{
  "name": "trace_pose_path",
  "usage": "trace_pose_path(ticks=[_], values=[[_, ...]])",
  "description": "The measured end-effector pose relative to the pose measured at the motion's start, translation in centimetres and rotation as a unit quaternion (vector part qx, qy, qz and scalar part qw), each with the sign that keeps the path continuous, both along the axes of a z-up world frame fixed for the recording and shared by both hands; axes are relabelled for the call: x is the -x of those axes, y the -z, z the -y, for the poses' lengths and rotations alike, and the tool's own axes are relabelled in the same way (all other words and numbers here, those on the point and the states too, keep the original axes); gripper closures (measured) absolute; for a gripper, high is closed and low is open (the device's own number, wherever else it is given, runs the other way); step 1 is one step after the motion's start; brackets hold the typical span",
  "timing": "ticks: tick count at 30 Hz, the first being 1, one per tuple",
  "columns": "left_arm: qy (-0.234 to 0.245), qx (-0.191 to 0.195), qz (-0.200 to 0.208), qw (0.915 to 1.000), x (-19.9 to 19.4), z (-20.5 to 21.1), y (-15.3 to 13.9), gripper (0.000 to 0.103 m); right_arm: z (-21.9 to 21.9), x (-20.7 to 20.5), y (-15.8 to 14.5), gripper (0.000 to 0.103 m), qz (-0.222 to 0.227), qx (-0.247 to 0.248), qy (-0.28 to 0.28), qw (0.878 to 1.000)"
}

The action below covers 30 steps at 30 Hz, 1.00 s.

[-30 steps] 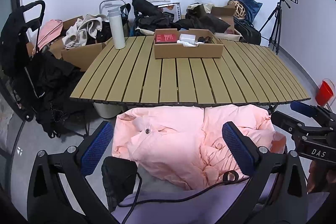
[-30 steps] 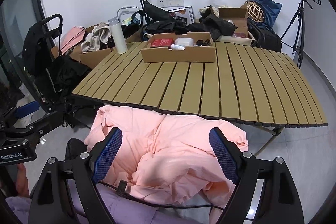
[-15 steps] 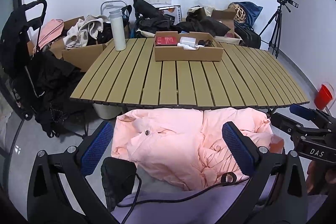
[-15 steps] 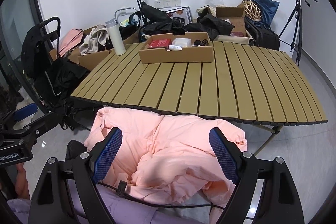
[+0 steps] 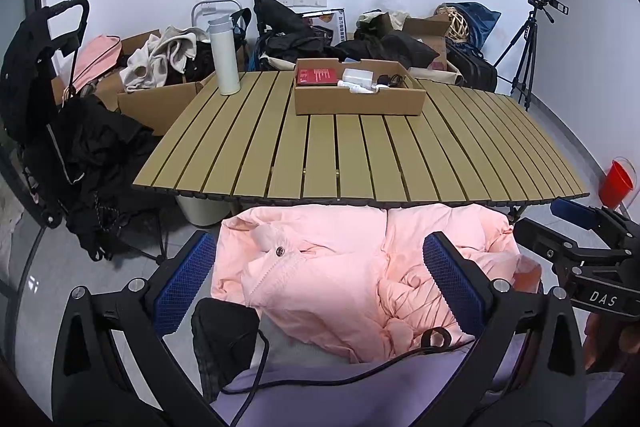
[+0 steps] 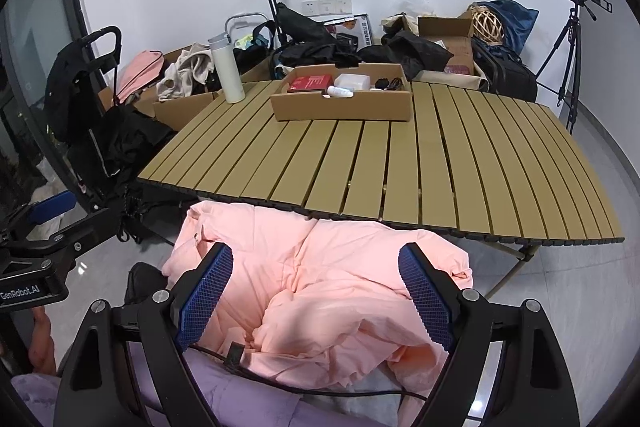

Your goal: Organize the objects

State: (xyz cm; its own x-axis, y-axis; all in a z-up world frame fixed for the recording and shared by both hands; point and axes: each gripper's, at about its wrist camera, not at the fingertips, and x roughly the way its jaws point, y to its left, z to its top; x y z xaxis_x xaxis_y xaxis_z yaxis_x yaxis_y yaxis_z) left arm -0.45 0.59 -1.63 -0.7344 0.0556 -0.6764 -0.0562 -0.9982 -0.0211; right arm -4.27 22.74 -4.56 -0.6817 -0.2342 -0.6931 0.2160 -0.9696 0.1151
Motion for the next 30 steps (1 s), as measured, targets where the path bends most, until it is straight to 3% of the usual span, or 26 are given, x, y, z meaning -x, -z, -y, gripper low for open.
trace_pose_path(ticks=[30], values=[[0.016, 0.013, 0.007, 0.9998, -0.11, -0.28, 0.07, 0.000, -0.48, 0.78, 0.77, 0.015, 0.018, -0.002, 0.016, 1.000]])
